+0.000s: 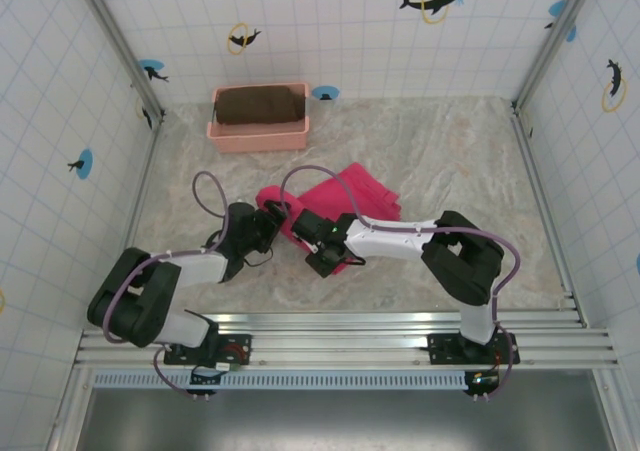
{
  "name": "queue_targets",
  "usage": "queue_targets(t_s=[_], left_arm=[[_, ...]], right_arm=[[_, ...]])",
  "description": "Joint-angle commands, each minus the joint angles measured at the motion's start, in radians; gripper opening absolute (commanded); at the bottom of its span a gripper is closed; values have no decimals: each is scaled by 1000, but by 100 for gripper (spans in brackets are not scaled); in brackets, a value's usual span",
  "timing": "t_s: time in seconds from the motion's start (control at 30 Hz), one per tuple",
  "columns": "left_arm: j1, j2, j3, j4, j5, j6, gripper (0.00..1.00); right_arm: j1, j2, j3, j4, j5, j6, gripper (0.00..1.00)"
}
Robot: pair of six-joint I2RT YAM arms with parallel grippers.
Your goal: Roll up the long pants
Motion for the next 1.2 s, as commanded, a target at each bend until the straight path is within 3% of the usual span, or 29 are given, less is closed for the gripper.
queue_targets(t_s=[0.0,0.17,0.23,0.27,0.3,0.47,0.6,0.67,0.93,1.17], left_arm=[[12,71,26,93,28,-7,97],[34,174,67,113,59,11,96],[45,194,83,97,69,40,86],[50,200,102,61,78,73,56],[57,207,128,13,101,111,0],[60,160,288,-453,113,301,0],[61,126,401,-807,32,440,0],[61,151,452,-925,13,480,0],[-10,294,632,-1237,-151,489,0],[-94,473,842,-1486,-260,369,0]], right_arm=[[19,129,-76,-20,-183,0,0],[24,126,-69,-37,-183,-17,0],[26,124,-66,-46,-179,-26,0],[26,124,-64,-50,-173,-30,0],[25,122,-65,-51,-170,-33,0],[15,110,-77,-49,-139,-30,0],[8,48,-66,-72,-52,-27,74],[8,4,-26,-116,8,-34,99],[43,-98,160,-250,191,-49,99],[162,-40,275,-302,296,-31,99]])
